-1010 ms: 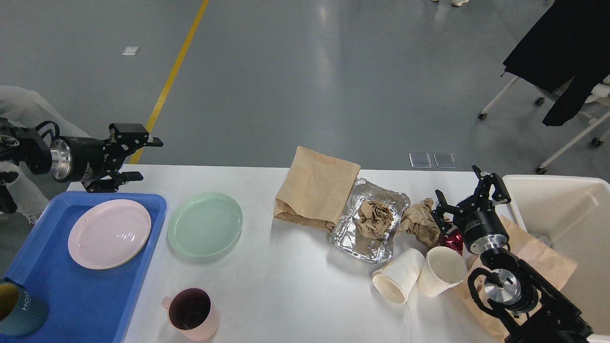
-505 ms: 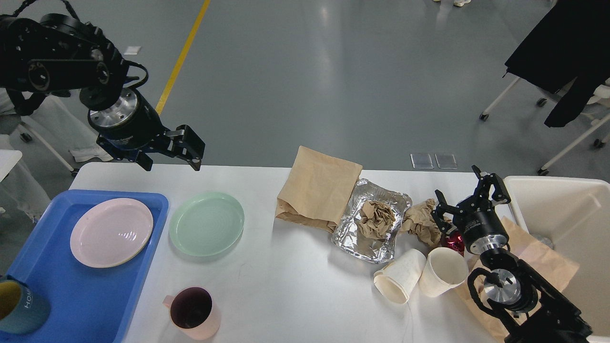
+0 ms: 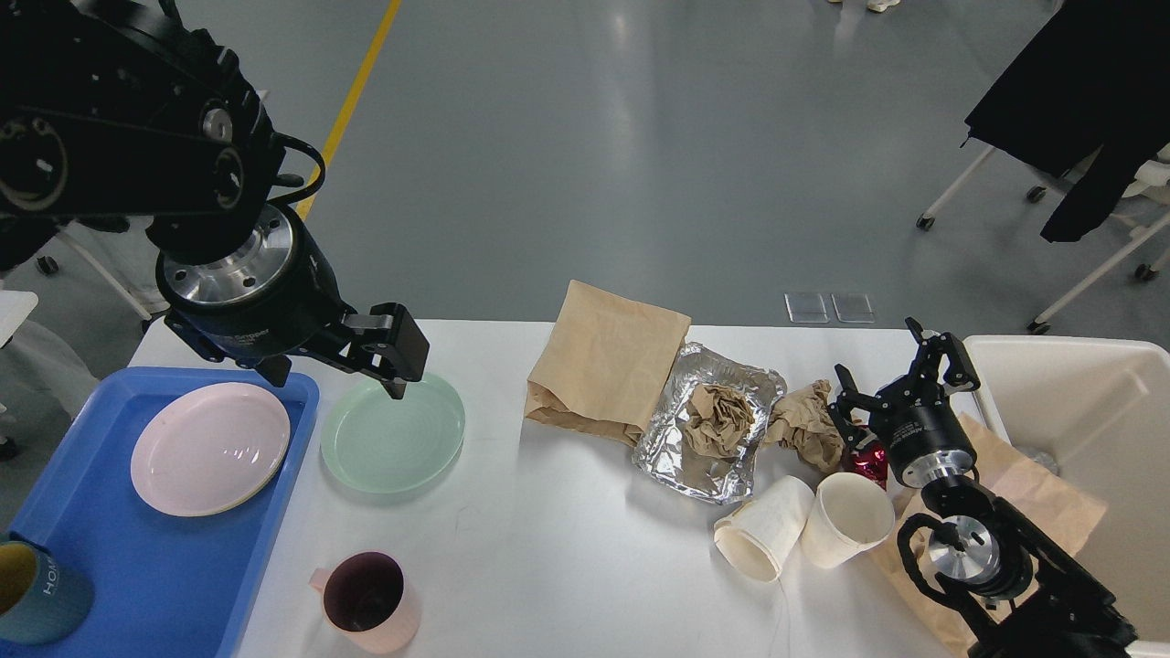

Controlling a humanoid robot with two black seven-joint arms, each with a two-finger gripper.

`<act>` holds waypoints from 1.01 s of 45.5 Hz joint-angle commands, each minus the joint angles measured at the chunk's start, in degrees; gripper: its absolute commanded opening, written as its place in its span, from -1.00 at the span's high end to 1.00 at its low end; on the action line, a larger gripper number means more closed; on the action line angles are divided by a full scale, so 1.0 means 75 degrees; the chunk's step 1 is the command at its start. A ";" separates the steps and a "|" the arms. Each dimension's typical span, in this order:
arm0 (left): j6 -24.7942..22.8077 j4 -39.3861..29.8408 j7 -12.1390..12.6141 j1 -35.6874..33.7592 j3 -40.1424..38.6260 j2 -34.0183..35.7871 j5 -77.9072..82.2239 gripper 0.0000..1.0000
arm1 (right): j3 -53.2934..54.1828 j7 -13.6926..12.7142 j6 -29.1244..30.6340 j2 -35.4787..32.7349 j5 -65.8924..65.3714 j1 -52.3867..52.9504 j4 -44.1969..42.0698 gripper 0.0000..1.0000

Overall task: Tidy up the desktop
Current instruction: 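Lower the left gripper toward the pink mug near the tray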

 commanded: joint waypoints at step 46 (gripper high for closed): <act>0.2773 0.0601 -0.0055 0.5603 0.0056 0.1249 -0.0156 -0.90 | 0.0000 0.0000 0.0000 0.0000 0.0000 0.0000 0.0000 -1.00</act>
